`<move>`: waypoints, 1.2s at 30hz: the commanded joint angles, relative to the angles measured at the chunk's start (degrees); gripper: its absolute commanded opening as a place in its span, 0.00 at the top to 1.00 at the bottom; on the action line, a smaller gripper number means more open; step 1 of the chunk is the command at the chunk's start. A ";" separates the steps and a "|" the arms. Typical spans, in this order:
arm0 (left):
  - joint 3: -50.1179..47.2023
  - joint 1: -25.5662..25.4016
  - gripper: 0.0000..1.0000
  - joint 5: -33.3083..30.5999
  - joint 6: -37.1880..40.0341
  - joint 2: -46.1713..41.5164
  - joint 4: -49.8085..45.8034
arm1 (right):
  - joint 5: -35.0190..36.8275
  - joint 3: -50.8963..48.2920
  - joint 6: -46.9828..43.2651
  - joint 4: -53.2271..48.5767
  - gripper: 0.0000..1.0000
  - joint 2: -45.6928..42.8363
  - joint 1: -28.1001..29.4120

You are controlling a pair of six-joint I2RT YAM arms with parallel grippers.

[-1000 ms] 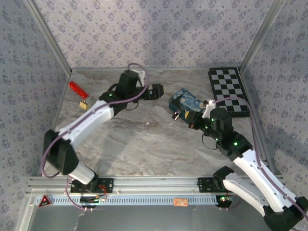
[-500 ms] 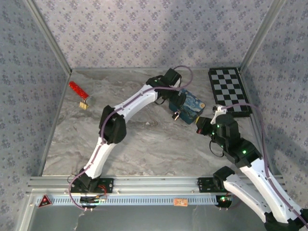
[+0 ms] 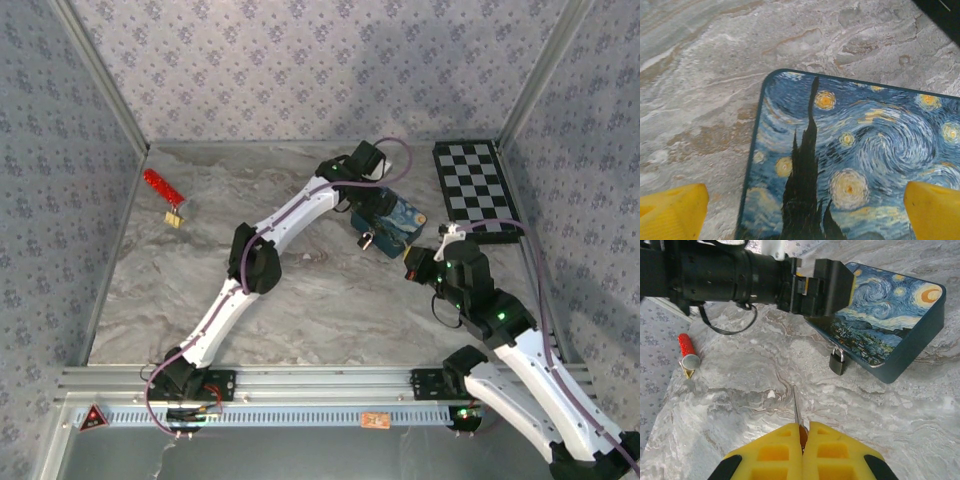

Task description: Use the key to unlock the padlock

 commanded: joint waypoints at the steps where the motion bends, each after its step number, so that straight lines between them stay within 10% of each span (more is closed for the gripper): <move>1: 2.52 0.02 0.00 4.15 1.12 2.86 2.69 | -0.49 -0.68 1.23 1.20 1.00 0.17 -0.29; 18: 1.54 1.56 0.00 -9.69 -4.97 5.76 -3.15 | -1.30 -1.96 2.59 3.05 1.00 1.60 -0.30; 36: -36.77 9.69 0.00 -8.36 -20.66 -16.20 9.15 | -2.38 -2.34 3.30 4.71 1.00 3.60 -0.29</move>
